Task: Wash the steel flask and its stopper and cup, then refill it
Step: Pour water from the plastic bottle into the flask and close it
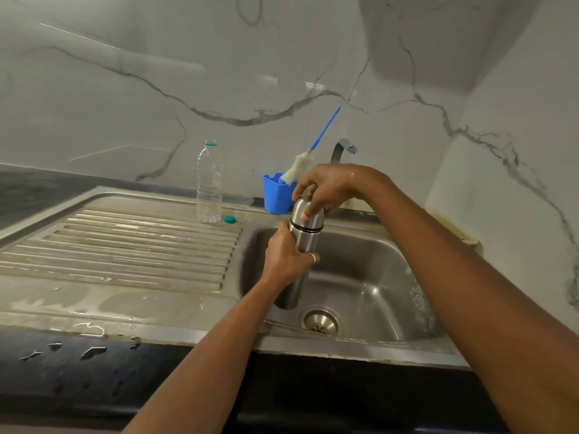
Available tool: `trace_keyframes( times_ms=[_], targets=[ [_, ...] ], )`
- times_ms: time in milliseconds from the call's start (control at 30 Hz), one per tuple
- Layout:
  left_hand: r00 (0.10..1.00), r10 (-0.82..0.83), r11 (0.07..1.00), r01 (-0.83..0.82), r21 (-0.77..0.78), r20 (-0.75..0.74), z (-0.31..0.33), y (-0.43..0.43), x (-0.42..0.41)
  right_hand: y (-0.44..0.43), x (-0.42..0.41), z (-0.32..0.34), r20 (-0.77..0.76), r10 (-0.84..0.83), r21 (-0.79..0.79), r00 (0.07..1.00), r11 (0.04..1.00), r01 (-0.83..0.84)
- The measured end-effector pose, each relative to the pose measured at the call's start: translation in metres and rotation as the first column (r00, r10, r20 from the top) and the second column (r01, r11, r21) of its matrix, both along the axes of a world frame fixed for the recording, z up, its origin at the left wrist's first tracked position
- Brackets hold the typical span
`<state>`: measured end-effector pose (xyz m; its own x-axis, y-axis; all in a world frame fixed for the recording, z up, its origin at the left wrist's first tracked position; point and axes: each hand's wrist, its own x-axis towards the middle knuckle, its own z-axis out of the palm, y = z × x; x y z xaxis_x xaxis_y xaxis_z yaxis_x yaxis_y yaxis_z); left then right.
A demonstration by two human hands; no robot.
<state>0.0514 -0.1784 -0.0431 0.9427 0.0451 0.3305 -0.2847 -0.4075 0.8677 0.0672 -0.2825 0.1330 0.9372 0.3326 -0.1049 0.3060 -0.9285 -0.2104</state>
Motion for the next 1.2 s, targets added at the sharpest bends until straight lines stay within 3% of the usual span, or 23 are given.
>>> trace_keyframes(
  times_ms=[167, 367, 500, 700, 933, 1200],
  targets=[
    [1.0, -0.001, 1.0, 0.001, 0.014, -0.001, -0.001, 0.0, 0.001, 0.001, -0.003, -0.007, 0.17, -0.057, -0.147, 0.984, 0.986, 0.083],
    [1.0, -0.008, 1.0, 0.008, 0.002, 0.001, -0.001, -0.001, 0.001, -0.003, 0.0, -0.001, -0.149, 0.013, 0.011, 0.989, 1.0, -0.012],
    [1.0, -0.01, 1.0, 0.01, 0.002, 0.005, -0.002, 0.0, 0.001, -0.002, 0.005, -0.003, -0.077, 0.011, 0.001, 0.997, 1.0, -0.011],
    [1.0, -0.021, 0.999, 0.02, 0.033, 0.017, -0.003, -0.002, 0.003, 0.002, 0.003, -0.013, 0.111, -0.024, -0.17, 0.994, 0.985, 0.042],
    [1.0, -0.019, 1.0, 0.018, 0.014, 0.023, -0.003, -0.001, 0.003, -0.002, 0.009, -0.006, -0.094, 0.053, -0.044, 0.994, 0.997, -0.058],
    [0.999, -0.039, 0.999, 0.038, 0.029, 0.031, -0.003, -0.001, 0.003, -0.007, 0.011, -0.002, -0.102, 0.12, -0.058, 0.988, 0.99, -0.126]
  ],
)
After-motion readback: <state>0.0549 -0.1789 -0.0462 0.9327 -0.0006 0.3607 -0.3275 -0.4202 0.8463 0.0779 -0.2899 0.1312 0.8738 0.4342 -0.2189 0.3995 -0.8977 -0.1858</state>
